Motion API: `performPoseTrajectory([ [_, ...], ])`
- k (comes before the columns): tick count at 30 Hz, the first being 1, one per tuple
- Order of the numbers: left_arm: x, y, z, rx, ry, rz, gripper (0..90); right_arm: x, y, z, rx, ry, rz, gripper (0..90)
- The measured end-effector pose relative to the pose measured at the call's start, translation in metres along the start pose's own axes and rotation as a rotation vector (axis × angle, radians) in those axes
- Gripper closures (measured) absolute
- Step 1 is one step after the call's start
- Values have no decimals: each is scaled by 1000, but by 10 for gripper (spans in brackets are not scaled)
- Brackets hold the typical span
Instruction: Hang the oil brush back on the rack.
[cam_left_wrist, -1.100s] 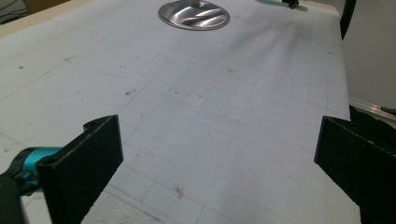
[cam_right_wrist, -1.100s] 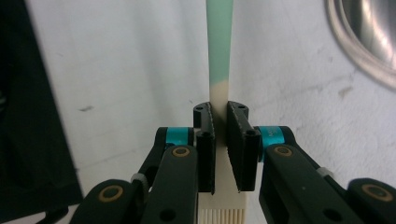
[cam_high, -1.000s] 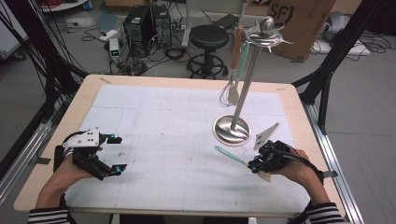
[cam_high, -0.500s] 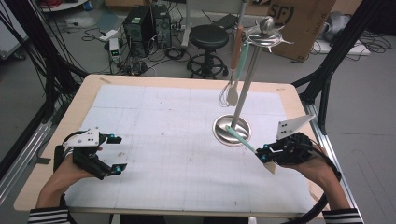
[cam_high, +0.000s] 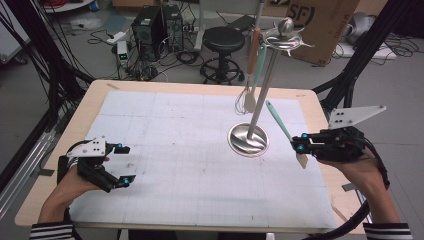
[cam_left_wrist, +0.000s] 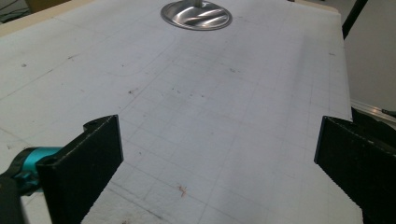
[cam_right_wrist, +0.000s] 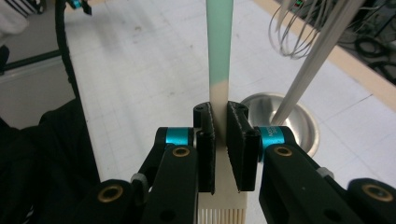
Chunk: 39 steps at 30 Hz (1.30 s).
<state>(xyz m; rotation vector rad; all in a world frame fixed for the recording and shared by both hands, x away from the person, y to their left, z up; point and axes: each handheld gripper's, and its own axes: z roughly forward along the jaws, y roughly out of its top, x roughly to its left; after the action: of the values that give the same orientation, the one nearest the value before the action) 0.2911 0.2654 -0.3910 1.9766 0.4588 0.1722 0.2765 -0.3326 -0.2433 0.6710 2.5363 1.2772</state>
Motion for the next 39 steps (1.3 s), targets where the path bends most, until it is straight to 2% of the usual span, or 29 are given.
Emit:
performPoseTrajectory([
  [6, 0, 0, 0, 0, -2, 0, 17, -1, 13, -17, -30, -23, 6, 818],
  [12, 0, 0, 1, 1, 1, -2, 17, -3, 30, -32, -44, -41, -12, 818],
  [20, 0, 0, 0, -4, -4, 0, 17, -11, 46, -50, -57, -82, 1, 818],
  [30, 0, 0, 0, 0, -7, 3, 17, -21, 49, -52, -46, -139, 43, 818],
  [39, 0, -1, 0, 1, -6, -3, 17, -26, 53, -45, -43, -151, 42, 818],
])
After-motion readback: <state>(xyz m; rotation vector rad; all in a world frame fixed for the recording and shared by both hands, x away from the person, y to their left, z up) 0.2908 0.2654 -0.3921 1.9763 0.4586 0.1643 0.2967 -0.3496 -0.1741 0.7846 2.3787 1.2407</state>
